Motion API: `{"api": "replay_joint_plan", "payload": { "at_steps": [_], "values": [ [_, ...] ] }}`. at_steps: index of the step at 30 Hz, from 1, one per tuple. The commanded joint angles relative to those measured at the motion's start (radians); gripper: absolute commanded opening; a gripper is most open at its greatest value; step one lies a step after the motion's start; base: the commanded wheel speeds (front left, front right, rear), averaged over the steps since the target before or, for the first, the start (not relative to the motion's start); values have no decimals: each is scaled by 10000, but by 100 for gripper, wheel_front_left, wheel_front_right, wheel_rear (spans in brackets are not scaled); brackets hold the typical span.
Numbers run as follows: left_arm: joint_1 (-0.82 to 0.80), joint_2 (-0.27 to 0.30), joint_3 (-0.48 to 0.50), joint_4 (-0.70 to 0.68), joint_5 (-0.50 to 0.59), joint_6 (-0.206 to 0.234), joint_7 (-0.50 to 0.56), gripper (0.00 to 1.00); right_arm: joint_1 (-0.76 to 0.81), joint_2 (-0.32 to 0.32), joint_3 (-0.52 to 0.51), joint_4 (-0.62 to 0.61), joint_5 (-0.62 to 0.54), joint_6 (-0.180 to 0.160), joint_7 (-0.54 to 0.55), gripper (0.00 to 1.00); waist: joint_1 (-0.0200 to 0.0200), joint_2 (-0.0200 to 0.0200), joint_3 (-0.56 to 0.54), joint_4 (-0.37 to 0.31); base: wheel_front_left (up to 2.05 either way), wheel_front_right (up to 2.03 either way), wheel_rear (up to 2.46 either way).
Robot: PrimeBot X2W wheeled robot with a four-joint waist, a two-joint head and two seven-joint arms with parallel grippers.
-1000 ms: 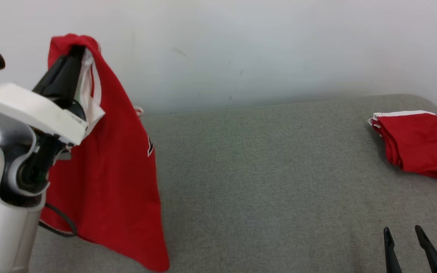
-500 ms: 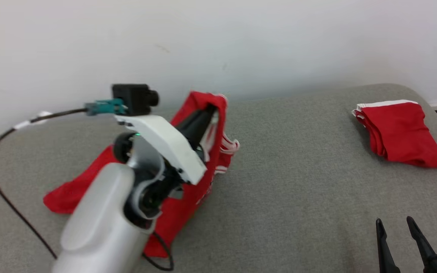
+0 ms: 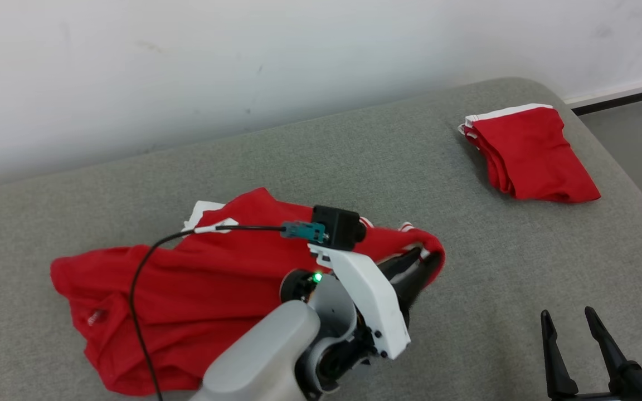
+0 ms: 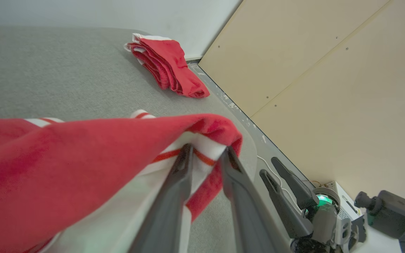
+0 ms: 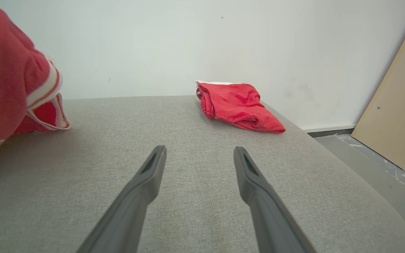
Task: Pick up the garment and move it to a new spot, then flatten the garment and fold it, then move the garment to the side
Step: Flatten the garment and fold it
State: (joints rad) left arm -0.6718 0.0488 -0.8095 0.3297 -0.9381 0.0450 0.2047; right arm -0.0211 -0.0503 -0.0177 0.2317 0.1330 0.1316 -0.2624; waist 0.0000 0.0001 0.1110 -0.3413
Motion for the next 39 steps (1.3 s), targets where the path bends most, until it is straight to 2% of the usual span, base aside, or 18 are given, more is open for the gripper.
{"api": "replay_joint_plan", "payload": {
  "at_steps": [1,6,10,14,20,24,30,37,39],
  "values": [
    [-61,44,-144,36,-209,43,-85,100,-147,-13,-46,29,133,-21,-27,100,0,-1,112,-115,0,0,0],
    [-68,39,-1237,-193,-1340,379,-405,100,-68,-13,-206,56,110,-21,-27,100,0,-1,46,39,0,0,0],
    [-247,42,-1775,-245,-1405,551,-837,100,-55,-19,-235,31,48,-21,-27,100,0,-1,-99,288,0,0,0],
    [-254,241,-1817,-105,-885,722,-1501,100,113,-18,-360,-33,-51,-21,-27,100,0,-1,-290,604,0,0,0],
    [423,1216,-1395,-586,-433,1196,-2625,100,427,-19,-588,-127,-255,-21,-27,100,0,-1,-565,995,0,0,0],
    [1060,2096,-1010,-1116,-78,1834,-3440,100,636,-16,-722,-172,-419,-21,-27,100,0,-1,-816,1260,0,0,0],
    [2225,3044,-306,-1671,198,2708,-4360,100,821,-16,-891,-309,-646,-21,-27,100,0,-1,-996,1672,0,0,0],
    [3720,3731,441,-1920,736,3352,-4682,100,872,-16,-976,-417,-785,-21,-27,100,0,-1,-1109,1974,0,0,0],
    [4123,3841,689,-2073,1098,3338,-4690,100,897,-18,-992,-433,-814,-21,-27,100,0,-1,-1135,2007,0,0,0]
  ]
}}
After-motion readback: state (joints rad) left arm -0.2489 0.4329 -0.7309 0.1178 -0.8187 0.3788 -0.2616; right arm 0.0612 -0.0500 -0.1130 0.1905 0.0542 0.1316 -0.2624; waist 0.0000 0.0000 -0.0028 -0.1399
